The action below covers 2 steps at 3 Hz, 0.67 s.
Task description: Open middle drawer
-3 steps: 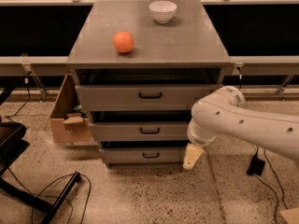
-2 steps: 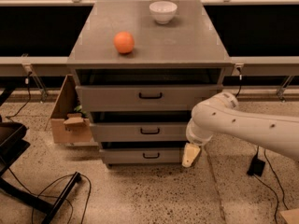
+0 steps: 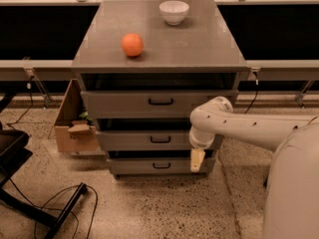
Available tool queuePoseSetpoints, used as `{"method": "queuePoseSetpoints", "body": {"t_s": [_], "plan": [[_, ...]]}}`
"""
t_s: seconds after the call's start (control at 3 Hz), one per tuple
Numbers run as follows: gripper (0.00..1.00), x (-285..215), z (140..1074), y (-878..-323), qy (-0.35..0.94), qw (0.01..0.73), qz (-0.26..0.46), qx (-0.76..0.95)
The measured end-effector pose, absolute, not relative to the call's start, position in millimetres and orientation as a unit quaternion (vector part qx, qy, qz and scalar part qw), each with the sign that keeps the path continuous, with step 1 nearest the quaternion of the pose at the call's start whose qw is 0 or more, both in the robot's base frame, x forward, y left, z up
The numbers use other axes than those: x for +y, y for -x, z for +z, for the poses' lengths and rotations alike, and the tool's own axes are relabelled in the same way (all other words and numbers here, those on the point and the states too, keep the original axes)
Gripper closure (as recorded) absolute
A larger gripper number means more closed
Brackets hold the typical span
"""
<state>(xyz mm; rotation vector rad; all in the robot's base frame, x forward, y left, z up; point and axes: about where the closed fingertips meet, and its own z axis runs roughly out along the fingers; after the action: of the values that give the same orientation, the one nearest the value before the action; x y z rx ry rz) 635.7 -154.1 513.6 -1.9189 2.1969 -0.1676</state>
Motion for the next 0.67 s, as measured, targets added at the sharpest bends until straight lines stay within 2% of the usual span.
{"method": "queuePoseSetpoints", "body": {"t_s": [0.67], "plan": [[0.00,-145,474,-678,0.685,0.084,-0.051,0.722]]}}
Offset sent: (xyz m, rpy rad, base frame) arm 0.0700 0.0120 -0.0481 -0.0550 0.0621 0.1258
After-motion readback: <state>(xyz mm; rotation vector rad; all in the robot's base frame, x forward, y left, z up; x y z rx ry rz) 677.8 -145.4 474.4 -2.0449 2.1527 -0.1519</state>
